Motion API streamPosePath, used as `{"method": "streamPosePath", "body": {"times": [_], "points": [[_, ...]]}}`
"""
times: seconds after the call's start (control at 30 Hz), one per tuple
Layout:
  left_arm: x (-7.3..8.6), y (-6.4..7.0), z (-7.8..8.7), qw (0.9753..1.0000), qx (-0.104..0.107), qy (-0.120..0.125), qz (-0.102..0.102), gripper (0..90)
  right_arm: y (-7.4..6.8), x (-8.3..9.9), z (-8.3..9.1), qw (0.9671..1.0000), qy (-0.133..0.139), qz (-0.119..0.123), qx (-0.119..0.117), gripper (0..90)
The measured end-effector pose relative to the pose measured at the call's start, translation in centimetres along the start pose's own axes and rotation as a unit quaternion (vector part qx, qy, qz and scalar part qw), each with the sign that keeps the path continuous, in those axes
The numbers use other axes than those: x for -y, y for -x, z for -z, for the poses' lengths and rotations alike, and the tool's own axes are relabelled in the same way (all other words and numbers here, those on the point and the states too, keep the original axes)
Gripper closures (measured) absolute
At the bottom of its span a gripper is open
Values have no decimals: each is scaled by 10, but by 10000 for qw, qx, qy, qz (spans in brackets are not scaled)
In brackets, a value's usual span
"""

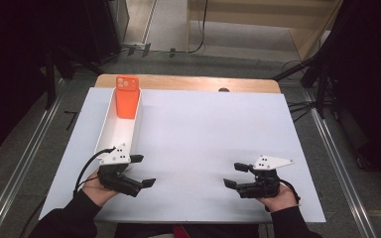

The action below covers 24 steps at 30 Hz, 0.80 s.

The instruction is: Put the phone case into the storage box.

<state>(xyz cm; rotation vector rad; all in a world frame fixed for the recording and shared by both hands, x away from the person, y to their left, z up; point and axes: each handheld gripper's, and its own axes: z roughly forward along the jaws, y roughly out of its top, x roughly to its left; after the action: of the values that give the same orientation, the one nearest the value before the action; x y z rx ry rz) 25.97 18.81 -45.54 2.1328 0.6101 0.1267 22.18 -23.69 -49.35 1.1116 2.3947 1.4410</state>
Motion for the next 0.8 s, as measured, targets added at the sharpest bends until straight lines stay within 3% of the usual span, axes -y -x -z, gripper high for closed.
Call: {"method": "streamPosePath", "body": {"times": [0.8], "points": [[8, 1, 3, 10000, 3, -95, -9, 103, 0, 0, -1, 10000, -6, 4, -14, 241]]}}
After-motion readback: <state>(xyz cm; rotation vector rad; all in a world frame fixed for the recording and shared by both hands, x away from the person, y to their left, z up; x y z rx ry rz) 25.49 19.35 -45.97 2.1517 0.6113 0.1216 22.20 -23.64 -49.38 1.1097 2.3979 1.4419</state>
